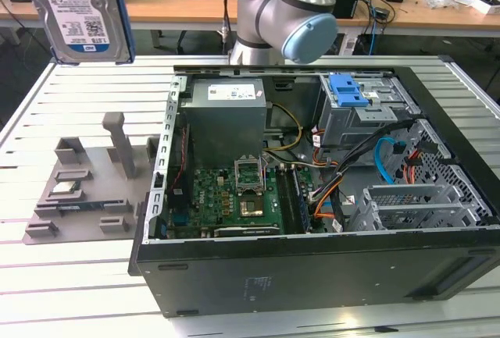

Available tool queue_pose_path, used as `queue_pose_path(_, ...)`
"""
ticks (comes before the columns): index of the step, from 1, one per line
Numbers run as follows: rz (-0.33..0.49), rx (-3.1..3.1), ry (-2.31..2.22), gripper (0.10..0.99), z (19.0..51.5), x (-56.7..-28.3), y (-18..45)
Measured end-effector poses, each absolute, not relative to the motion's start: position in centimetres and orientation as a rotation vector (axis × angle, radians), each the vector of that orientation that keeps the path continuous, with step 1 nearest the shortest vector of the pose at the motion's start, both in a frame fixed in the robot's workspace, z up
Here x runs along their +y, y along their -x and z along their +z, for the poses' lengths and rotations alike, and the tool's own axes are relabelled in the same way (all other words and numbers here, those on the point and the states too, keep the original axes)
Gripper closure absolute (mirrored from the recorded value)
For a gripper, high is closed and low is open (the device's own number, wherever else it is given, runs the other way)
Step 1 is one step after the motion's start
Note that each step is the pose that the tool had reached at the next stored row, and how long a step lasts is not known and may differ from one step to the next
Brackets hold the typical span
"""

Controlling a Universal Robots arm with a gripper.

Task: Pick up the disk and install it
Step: 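Pick up the disk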

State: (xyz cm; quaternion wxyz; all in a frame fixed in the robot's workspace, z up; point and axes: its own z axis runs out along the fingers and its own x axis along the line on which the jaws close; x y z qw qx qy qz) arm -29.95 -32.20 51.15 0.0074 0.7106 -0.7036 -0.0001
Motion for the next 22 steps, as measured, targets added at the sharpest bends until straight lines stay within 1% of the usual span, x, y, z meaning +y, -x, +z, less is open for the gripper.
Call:
queue_pose_path(14, -0.004, -2.199, -2.221, 0.718, 51.1, -32.2, 22.8)
queue_pose_path(22, -0.008, -2.197, -2.218, 0.718, 51.1, -32.2, 17.6)
